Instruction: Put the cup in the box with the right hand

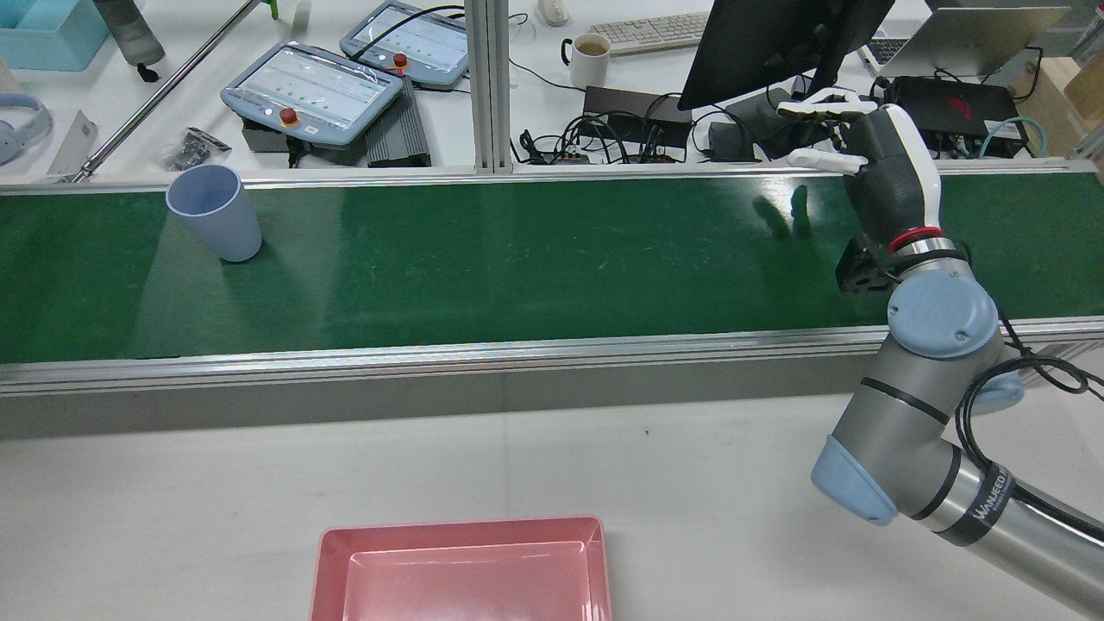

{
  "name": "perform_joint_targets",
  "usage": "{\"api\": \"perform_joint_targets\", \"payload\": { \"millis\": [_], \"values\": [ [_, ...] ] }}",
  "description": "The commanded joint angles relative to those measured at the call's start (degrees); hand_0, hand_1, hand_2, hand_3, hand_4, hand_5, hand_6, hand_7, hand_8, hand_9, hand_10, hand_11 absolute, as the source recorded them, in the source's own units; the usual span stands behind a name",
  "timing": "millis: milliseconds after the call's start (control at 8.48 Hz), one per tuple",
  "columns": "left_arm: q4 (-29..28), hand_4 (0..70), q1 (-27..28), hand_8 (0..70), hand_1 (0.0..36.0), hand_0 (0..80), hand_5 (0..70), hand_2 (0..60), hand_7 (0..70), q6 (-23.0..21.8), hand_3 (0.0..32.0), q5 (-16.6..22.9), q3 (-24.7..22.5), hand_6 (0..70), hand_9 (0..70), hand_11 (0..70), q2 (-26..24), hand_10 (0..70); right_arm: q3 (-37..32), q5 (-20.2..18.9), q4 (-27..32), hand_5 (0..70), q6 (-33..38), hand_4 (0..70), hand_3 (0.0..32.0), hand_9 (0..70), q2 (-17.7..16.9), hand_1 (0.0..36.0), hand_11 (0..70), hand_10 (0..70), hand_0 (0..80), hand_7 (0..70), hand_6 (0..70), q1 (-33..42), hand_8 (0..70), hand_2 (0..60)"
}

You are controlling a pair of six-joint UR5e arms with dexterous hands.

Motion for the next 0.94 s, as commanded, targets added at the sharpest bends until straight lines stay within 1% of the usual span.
{"api": "perform_joint_targets", "payload": {
  "millis": [0,118,236,472,590,708,826],
  "values": [
    [-0.02,0.0,0.0,0.0,0.0,0.0,0.0,0.0,0.0,0.0,0.0,0.03,0.0,0.0,0.0,0.0,0.0,0.0,-0.04,-0.01,-0.01,1.3,-0.09,32.1,32.0,20.7,0.0,0.1,0.0,0.0,47.5,59.8,6.8,0.01,6.5,0.0],
    [0.07,0.0,0.0,0.0,0.0,0.0,0.0,0.0,0.0,0.0,0.0,0.03,0.0,0.0,0.0,0.0,0.0,0.0,-0.04,-0.01,-0.01,1.2,-0.09,35.7,30.2,21.3,0.0,0.1,0.0,0.0,47.7,61.2,7.6,0.01,6.7,0.0],
    [0.07,0.0,0.0,0.0,0.0,0.0,0.0,0.0,0.0,0.0,0.0,0.03,0.0,0.0,0.0,0.0,0.0,0.0,0.05,-0.01,-0.01,1.1,-0.09,37.4,27.2,21.5,0.0,0.0,0.0,0.0,47.6,61.6,8.0,0.01,6.7,0.0],
    [-0.02,0.0,0.0,0.0,0.0,0.0,0.0,0.0,0.0,0.0,0.0,0.03,0.0,0.0,0.0,0.0,0.0,0.0,0.05,-0.01,-0.01,0.9,-0.01,38.7,24.4,21.3,0.17,0.0,0.0,0.0,47.4,60.7,8.0,0.1,6.6,0.0],
    [-0.02,0.0,0.0,0.0,0.0,0.0,0.0,0.0,0.0,0.0,0.0,-0.06,0.0,0.0,0.0,0.0,0.0,0.0,0.14,-0.01,-0.01,0.8,-0.01,39.6,18.6,20.4,0.17,0.0,0.0,0.0,47.2,57.9,8.1,0.19,6.2,0.0],
    [-0.02,0.0,0.0,0.0,0.0,0.0,0.0,0.0,0.0,0.0,0.0,0.03,0.0,0.0,0.0,0.0,0.0,0.0,0.05,-0.01,-0.01,0.9,-0.09,37.7,15.0,20.9,0.17,0.0,0.0,0.0,47.1,57.0,8.4,0.19,6.7,0.0],
    [-0.02,0.0,0.0,0.0,0.0,0.0,0.0,0.0,0.0,0.0,0.0,0.03,0.0,0.0,0.0,0.0,0.0,0.0,0.05,-0.01,-0.01,1.0,-0.09,38.7,12.8,23.4,0.17,0.0,0.0,0.0,47.2,62.1,9.6,0.19,7.9,0.0]
  ]
}}
